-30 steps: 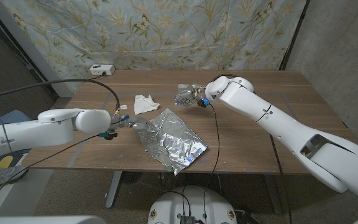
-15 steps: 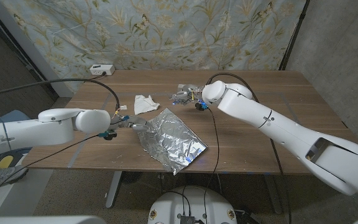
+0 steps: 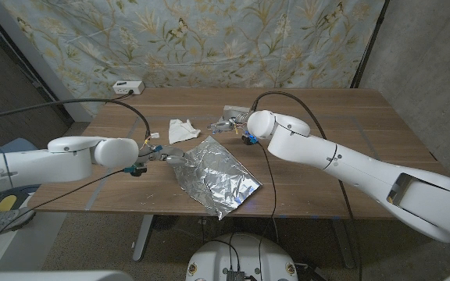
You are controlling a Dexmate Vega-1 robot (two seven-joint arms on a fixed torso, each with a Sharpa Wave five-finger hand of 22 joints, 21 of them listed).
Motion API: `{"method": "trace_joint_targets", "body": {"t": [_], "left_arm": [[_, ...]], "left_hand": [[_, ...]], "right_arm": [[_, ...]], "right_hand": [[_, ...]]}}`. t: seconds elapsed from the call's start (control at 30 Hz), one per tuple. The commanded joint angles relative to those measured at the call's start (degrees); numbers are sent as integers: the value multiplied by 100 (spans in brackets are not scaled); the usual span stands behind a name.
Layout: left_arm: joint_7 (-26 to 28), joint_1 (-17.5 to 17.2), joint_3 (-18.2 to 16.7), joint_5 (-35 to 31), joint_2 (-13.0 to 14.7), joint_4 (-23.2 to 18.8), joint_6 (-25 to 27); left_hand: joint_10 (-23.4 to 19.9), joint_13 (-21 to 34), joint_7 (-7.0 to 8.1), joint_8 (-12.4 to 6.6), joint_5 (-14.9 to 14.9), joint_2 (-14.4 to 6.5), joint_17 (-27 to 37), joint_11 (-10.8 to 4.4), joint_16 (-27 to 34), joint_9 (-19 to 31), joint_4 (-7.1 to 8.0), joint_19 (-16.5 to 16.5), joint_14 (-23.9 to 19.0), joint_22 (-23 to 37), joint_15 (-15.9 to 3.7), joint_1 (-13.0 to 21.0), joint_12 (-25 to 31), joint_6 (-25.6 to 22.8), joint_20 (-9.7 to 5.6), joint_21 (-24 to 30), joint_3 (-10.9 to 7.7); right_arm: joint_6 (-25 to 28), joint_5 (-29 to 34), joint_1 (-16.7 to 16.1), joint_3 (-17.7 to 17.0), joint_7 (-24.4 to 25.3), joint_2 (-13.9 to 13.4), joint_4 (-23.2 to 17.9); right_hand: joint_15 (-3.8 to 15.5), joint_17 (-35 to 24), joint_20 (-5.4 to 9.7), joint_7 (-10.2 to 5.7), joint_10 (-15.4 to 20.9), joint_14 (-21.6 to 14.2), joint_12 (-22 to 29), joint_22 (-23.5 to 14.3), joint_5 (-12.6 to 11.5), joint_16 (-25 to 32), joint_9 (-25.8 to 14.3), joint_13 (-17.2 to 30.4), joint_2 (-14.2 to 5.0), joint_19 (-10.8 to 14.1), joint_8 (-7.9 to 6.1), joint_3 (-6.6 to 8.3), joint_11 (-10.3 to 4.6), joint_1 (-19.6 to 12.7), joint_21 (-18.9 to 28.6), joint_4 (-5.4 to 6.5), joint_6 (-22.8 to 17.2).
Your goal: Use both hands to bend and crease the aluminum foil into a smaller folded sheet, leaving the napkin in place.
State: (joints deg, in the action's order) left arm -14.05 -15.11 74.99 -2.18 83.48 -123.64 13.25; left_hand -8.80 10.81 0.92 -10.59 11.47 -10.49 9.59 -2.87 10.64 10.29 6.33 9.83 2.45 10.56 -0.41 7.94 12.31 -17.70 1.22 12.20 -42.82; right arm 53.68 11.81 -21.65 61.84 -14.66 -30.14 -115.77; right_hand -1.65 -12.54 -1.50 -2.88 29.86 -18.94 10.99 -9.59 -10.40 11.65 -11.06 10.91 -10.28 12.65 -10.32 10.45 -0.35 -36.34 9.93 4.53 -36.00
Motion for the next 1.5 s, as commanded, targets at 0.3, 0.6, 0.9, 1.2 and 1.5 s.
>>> {"method": "trace_joint_targets", "body": {"t": [0.3,0.6,0.9,1.2,1.5], "left_arm": [[24,278,253,34,-93,105,-61],[-14,334,306,61,-129,158,-94],[-38,385,337,55,-178,251,-206],[-59,421,356,61,-212,261,-219],[-90,443,371,84,-217,228,-174]], "left_hand": [[-14,18,0,-1,-10,-10,19,14,-8,22,29,287,-17,5,11,1,4,-1,-18,-10,-5],[-16,18,-6,-1,-10,-9,18,13,-10,22,27,286,-20,5,8,6,2,1,-13,-10,-3],[-18,18,1,-3,-9,-11,17,15,-11,22,24,290,-24,5,13,12,0,-3,-9,-12,-2],[-18,19,10,-6,-8,-10,15,7,-14,22,18,282,-24,5,7,21,-4,-9,-13,-9,-3],[-25,19,16,-5,-6,-6,13,-1,-17,22,9,286,-24,5,2,29,-4,-8,-11,-12,-3]], "right_arm": [[-360,1909,252,1028,-365,-47,-49],[-771,2960,100,1225,-462,-68,125],[-1243,3389,-234,1008,-465,-84,368],[-1970,3507,-679,657,247,-148,762],[-2411,3589,-934,433,768,-121,1118]], "right_hand": [[47,16,27,-12,-96,200,-37,-8,-31,-49,13,0,14,-241,14,62,-227,193,-3,94,209],[86,6,69,-78,-197,455,-54,-3,-47,-56,24,-12,-36,-505,-14,103,-425,548,4,297,380],[42,-13,74,-99,-258,598,-56,-5,-64,-42,21,-17,-33,-643,-17,60,-450,910,16,492,496],[68,-26,99,-96,-172,634,-13,-8,-96,3,17,-20,-39,-715,-84,10,-467,1305,41,601,412],[147,-12,150,-124,46,467,46,-3,-126,87,19,-20,-21,-596,-151,0,-451,1598,99,589,221]]}}
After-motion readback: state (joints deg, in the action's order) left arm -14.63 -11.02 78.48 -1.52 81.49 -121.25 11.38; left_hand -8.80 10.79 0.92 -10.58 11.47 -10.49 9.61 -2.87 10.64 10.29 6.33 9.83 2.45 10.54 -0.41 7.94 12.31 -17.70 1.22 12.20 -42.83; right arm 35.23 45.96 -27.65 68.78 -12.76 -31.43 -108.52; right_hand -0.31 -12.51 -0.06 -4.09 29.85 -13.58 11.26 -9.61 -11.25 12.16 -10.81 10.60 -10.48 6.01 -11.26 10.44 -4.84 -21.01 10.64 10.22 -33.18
